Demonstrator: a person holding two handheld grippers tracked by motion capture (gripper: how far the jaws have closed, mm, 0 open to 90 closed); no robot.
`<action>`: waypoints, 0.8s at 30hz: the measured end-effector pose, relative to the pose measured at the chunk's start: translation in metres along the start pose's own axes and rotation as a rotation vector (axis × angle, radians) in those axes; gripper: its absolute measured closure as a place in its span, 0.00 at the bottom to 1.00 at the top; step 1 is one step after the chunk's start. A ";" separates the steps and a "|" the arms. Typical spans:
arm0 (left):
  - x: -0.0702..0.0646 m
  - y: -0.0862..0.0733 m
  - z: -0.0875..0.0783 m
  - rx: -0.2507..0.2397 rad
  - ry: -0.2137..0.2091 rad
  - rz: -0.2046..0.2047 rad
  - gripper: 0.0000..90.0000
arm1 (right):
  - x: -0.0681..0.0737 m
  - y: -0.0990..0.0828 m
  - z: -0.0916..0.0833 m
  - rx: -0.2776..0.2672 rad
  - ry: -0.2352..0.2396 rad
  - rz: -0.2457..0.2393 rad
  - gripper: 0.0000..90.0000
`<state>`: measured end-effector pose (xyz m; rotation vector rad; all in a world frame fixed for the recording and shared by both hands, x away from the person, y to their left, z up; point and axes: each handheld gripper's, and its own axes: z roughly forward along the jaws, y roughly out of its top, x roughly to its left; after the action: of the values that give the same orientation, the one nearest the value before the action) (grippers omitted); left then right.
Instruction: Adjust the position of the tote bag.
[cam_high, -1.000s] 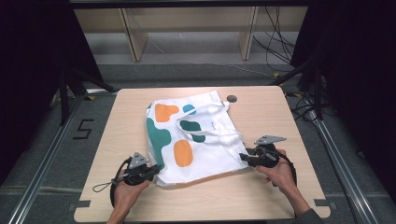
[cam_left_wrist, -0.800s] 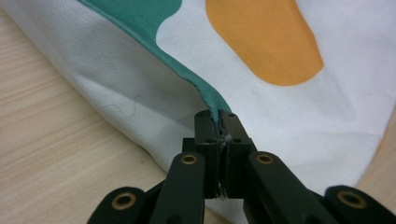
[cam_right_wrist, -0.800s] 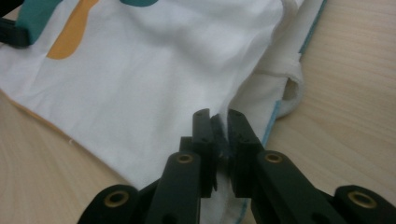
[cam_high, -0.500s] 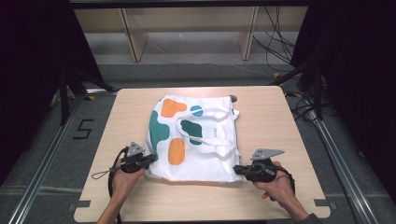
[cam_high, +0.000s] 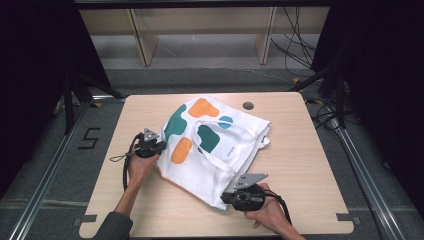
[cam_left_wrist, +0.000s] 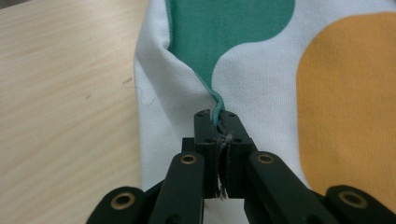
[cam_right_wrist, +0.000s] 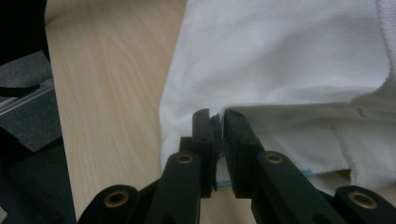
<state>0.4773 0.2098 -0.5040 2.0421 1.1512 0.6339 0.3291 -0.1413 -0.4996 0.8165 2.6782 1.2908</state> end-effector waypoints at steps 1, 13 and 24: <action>0.003 0.004 0.004 0.003 0.006 0.025 0.96 | 0.002 0.003 0.004 0.006 0.013 -0.012 0.93; -0.001 0.020 -0.022 -0.110 0.024 -0.183 0.54 | 0.025 0.026 0.026 0.006 0.071 0.042 0.64; -0.096 0.003 -0.082 -0.052 -0.187 -0.078 0.32 | -0.028 0.011 -0.052 -0.143 -0.072 0.156 0.48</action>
<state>0.3748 0.1524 -0.4569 1.9567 1.0876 0.4211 0.3435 -0.1860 -0.4620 1.0492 2.4758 1.4363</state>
